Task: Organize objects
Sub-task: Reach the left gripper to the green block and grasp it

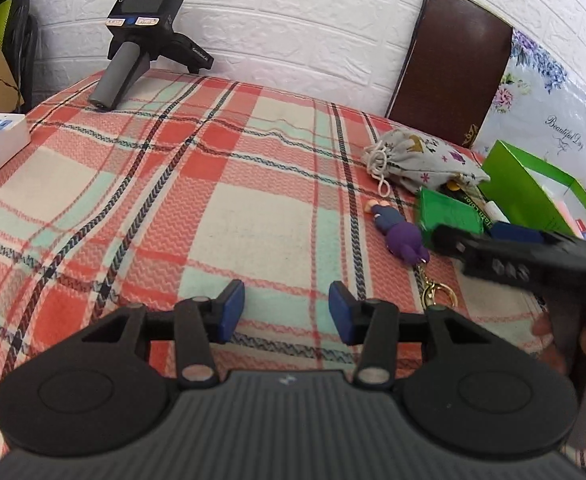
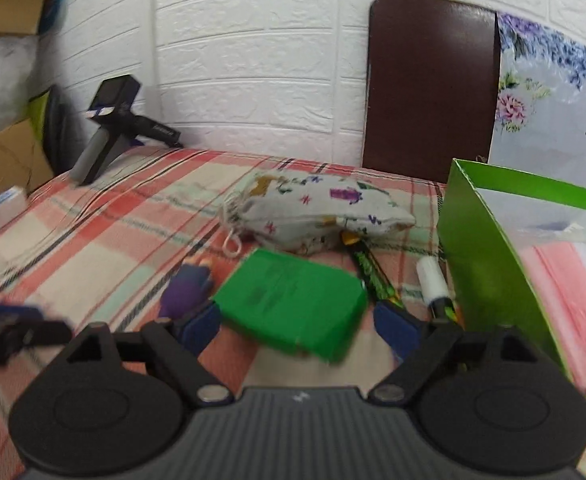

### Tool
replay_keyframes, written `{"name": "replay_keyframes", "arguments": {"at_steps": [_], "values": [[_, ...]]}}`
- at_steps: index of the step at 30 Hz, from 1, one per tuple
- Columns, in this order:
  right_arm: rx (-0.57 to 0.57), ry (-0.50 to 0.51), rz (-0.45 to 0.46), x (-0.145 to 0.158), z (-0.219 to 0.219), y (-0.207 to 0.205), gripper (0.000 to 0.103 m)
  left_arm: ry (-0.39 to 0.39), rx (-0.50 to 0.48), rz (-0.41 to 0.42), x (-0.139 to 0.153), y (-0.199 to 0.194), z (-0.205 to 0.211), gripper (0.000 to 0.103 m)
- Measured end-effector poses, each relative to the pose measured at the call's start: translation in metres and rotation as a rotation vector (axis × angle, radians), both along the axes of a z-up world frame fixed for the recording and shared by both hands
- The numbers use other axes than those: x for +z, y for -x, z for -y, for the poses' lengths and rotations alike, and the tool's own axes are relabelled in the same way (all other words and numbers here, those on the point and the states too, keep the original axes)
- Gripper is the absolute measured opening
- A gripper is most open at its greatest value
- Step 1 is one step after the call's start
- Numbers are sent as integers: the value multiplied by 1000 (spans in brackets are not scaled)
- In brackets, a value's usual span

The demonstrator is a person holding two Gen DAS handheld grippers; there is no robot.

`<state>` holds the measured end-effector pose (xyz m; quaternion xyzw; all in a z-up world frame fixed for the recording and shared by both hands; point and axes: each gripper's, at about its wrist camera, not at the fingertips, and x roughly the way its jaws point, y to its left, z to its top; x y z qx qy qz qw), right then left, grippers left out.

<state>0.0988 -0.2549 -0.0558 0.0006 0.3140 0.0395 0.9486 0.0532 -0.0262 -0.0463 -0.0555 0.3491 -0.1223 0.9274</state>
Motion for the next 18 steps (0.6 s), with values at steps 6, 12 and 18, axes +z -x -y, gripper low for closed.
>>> {"name": "replay_keyframes", "arguments": {"at_steps": [6,12,18], "values": [[45,46,-22,-10,-12,-7,64,-27,-18,28,-4,3,3,49],[85,67,10,-8,-11,25,16,-36,-8,16,-1,4,6,50],[131,74,11,-3,-17,49,39,54,0,-47,8,-2,-3,50]]}}
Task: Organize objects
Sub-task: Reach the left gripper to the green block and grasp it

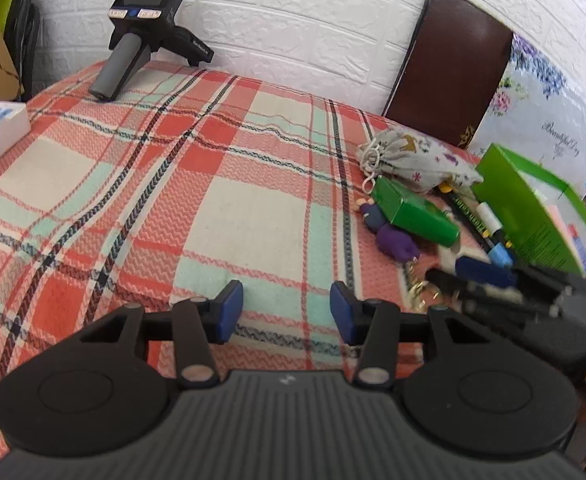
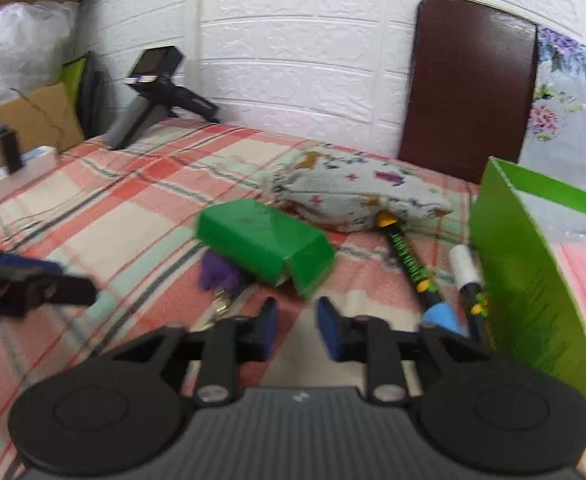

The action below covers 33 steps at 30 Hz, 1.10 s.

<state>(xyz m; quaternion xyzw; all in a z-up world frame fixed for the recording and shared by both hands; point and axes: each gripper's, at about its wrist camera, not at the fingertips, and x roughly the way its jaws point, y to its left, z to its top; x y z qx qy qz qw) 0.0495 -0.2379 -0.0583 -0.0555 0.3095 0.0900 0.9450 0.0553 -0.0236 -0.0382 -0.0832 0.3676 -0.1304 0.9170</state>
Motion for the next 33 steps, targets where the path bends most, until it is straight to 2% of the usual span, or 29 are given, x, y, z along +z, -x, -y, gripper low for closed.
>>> {"name": "replay_keyframes", "arguments": {"at_steps": [4,5,6,8,10,13,14,15,17,19,20,21,22,25,29,30,32,33], "values": [[17,7,14,0,-2,11,45,62,-34,-15,14,-23,9,50],[15,-4,19,1,-1,10,50,75,-47,-17,18,-31,14,52],[7,-20,26,4,0,8,57,87,-55,-20,21,-39,20,64],[2,-76,27,10,6,1,58,107,-54,-28,26,-53,30,75],[12,-108,16,14,8,-8,60,107,-81,-22,28,-62,43,75],[10,-75,1,10,4,-29,68,68,-106,-46,22,-78,60,72],[13,-83,-10,7,5,-36,72,62,-115,-63,17,-83,64,63],[20,-117,-16,5,7,-41,81,61,-128,-88,12,-89,66,55],[51,-187,-40,1,10,-46,75,100,-133,-109,5,-92,66,50],[87,-188,-27,1,6,-41,65,84,-147,-81,8,-85,68,42],[105,-168,-11,2,2,-37,55,74,-161,-66,9,-79,69,39],[127,-155,-3,4,-2,-33,40,59,-165,-48,11,-72,70,39],[133,-146,0,5,-5,-28,38,41,-167,-28,13,-65,71,39],[126,-111,33,6,-13,-7,37,40,-175,-7,16,-45,68,39],[139,-65,63,10,-14,28,36,110,-179,-46,14,-27,58,38],[144,-52,66,10,-14,36,36,122,-181,-58,14,-24,59,37],[157,-35,64,13,-14,49,36,163,-201,-81,12,-16,57,25],[165,-33,57,14,-14,55,36,175,-200,-79,13,-10,56,24]]}}
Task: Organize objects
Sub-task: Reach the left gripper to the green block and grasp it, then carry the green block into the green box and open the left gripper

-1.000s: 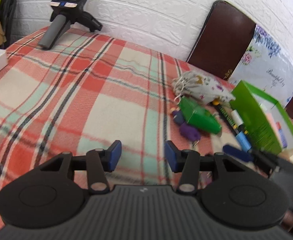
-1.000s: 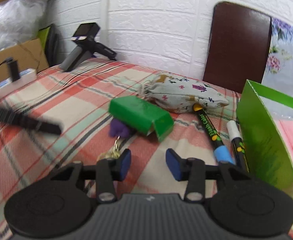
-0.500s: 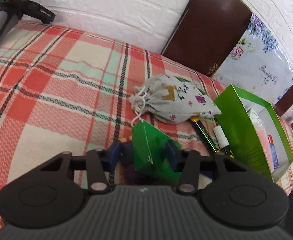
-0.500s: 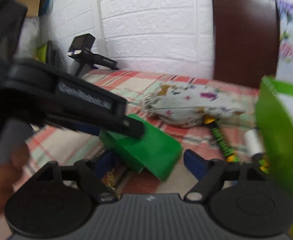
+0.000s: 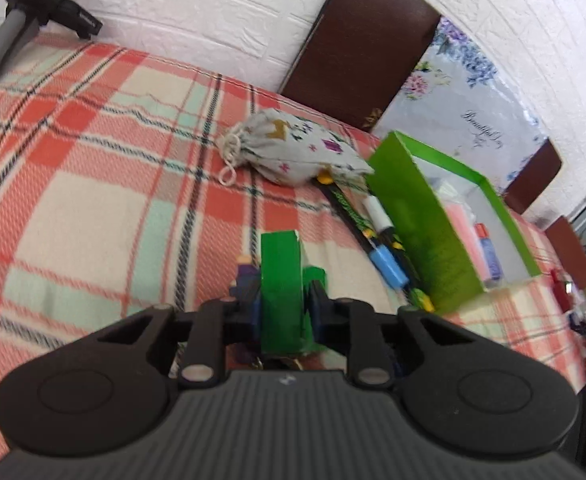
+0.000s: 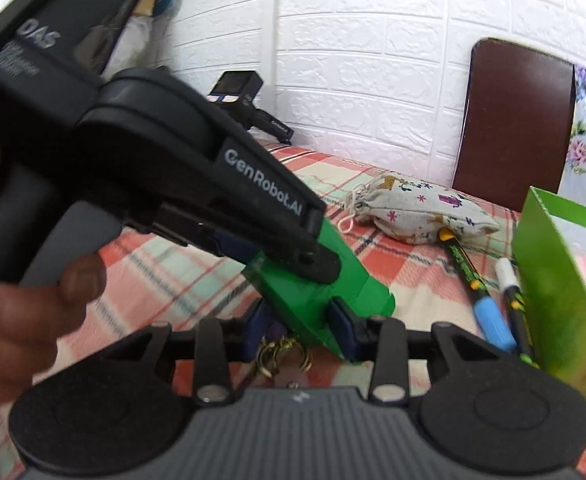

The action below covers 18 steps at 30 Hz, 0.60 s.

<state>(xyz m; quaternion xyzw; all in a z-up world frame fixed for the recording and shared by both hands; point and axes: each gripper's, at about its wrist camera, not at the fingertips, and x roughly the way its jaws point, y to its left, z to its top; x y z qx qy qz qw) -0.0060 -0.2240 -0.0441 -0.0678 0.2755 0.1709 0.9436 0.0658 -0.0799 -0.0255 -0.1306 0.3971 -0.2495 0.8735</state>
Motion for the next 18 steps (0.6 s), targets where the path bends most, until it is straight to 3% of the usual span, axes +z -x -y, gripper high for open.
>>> {"name": "replay_keyframes", "arguments": {"at_steps": [4,7,12,18], "values": [[17,14,-8,1,2,23,40,-33,18,2,-1,16,-2,26],[-16,4,-15,-1,8,31,46,-94,49,21,-1,25,-4,37],[-93,-91,-53,4,26,29,47,-183,84,56,0,32,-7,46],[-116,-111,-55,5,34,23,47,-182,92,51,-1,32,-15,48]]}}
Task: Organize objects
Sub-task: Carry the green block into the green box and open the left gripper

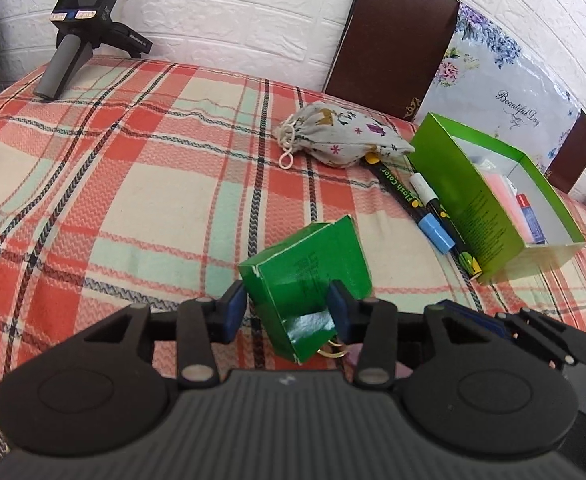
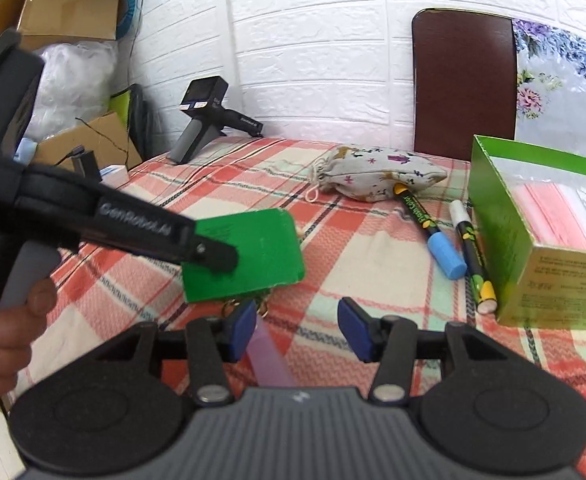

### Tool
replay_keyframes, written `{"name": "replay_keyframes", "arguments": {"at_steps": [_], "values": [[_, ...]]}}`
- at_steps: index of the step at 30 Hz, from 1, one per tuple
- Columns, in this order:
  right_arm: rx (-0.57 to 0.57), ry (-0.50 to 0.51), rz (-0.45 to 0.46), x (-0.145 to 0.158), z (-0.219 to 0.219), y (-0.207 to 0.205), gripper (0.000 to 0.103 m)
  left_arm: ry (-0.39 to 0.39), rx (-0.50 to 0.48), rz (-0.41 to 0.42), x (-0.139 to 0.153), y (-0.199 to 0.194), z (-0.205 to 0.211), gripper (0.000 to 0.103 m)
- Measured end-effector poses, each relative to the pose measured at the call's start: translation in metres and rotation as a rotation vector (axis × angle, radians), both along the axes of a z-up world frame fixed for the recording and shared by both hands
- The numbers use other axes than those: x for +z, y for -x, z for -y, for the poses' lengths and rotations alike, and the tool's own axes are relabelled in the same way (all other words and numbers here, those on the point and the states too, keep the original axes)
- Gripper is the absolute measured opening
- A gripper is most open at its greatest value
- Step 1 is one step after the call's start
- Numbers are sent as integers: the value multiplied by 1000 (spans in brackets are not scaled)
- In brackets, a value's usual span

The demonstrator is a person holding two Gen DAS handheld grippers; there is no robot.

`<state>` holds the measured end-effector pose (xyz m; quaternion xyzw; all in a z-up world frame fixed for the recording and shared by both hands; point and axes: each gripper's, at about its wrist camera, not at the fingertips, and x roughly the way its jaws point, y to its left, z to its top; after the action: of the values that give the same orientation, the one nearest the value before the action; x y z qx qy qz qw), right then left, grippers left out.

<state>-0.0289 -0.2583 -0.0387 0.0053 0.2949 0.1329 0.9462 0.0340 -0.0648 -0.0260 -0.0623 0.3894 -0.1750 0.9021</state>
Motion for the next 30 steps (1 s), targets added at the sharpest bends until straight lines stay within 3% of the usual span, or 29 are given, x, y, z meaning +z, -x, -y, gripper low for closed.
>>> {"name": "replay_keyframes", "arguments": {"at_steps": [8,12,14,15,17,22,24,26,30], "values": [[20,-16,9,5,7,-19,47,-52,5,19,7,1,-9,48],[131,-22,12,8,-1,-21,62,18,9,-48,3,-3,-27,47],[172,37,38,8,-11,-19,65,59,1,-94,-2,-7,-31,47],[187,68,45,7,-17,-21,75,86,-5,-119,-6,-11,-32,47],[210,112,55,5,-28,-25,83,154,-14,-163,-12,-20,-35,47],[246,125,21,-4,-48,-43,69,226,-31,-185,-17,-32,-34,36],[228,67,-12,-4,-44,-46,56,244,-55,-171,-12,-30,-35,31],[217,46,-15,-3,-38,-42,53,224,-74,-156,-6,-24,-29,29],[164,97,25,2,-30,-21,47,209,-119,-138,1,-15,-13,29]]}}
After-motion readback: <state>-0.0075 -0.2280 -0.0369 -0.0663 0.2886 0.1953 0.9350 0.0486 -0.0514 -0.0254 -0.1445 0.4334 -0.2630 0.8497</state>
